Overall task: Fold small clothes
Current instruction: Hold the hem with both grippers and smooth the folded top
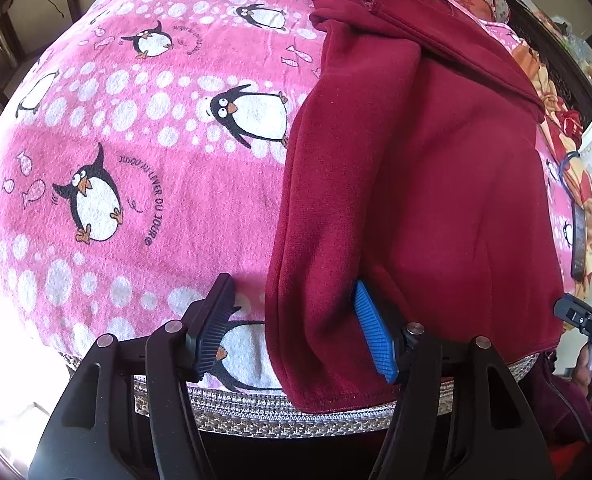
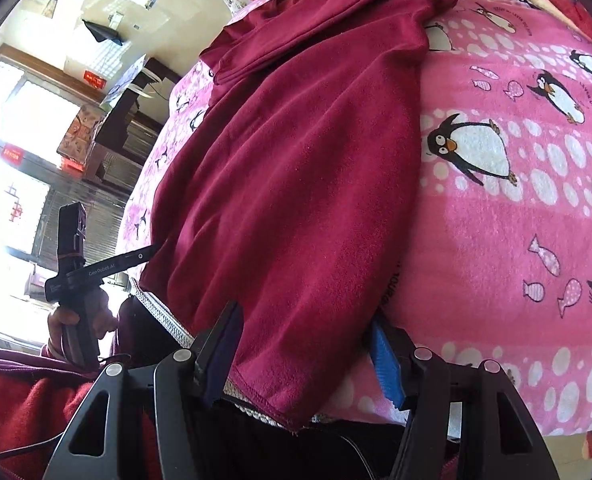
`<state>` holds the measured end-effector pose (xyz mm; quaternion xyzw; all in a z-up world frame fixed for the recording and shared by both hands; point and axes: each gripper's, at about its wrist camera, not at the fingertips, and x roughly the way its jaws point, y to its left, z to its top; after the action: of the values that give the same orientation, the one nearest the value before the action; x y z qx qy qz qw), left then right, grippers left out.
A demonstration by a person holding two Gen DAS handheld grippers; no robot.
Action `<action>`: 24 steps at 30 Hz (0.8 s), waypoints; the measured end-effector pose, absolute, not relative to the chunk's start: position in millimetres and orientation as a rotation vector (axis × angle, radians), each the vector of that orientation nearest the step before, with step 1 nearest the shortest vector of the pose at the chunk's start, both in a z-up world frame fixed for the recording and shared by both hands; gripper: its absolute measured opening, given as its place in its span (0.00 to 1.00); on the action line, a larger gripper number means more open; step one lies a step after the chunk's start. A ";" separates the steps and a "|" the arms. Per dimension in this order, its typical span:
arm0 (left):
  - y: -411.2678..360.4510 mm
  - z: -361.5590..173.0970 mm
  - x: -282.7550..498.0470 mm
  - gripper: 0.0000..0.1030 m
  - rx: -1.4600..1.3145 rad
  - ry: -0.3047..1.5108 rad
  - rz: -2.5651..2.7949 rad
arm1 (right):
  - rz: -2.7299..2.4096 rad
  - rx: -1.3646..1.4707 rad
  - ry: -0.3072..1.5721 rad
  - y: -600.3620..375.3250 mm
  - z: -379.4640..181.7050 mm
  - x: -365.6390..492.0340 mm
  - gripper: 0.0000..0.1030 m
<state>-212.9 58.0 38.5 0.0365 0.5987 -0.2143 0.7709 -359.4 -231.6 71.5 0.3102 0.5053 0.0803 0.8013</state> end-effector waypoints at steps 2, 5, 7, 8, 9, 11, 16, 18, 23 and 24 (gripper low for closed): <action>54.6 38.3 -214.5 0.60 0.093 1.296 -0.460 | 0.182 0.667 1.069 -227.6 69.8 -356.7 0.57; 51.2 38.2 -215.5 0.60 0.100 1.295 -0.457 | 0.211 0.657 1.063 -221.7 69.3 -352.3 0.57; 50.4 38.0 -215.9 0.60 0.100 1.294 -0.456 | 0.216 0.650 1.068 -220.4 69.6 -350.2 0.57; 49.5 37.9 -216.3 0.60 0.100 1.293 -0.454 | 0.218 0.652 1.070 -221.4 69.1 -350.0 0.57; 48.2 37.5 -217.0 0.60 0.104 1.291 -0.452 | 0.219 0.658 1.071 -222.0 68.8 -349.8 0.57; 45.0 37.0 -218.6 0.60 0.114 1.287 -0.448 | 0.221 0.676 1.072 -224.3 67.8 -349.1 0.57; 41.4 35.5 -221.5 0.61 0.121 1.285 -0.450 | 0.216 0.680 1.078 -224.2 67.6 -347.6 0.57; 40.4 34.8 -221.7 0.61 0.120 1.285 -0.451 | 0.214 0.678 1.080 -224.0 67.9 -347.4 0.57; 41.7 35.7 -220.6 0.61 0.119 1.284 -0.452 | 0.214 0.676 1.085 -224.8 67.8 -347.2 0.57; 42.1 35.6 -220.3 0.61 0.117 1.284 -0.453 | 0.214 0.674 1.087 -224.5 67.8 -347.0 0.57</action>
<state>-220.3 42.1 35.6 0.0540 0.5931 -0.2094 0.7756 -347.0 -224.5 67.8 0.3138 0.5061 0.0998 0.7971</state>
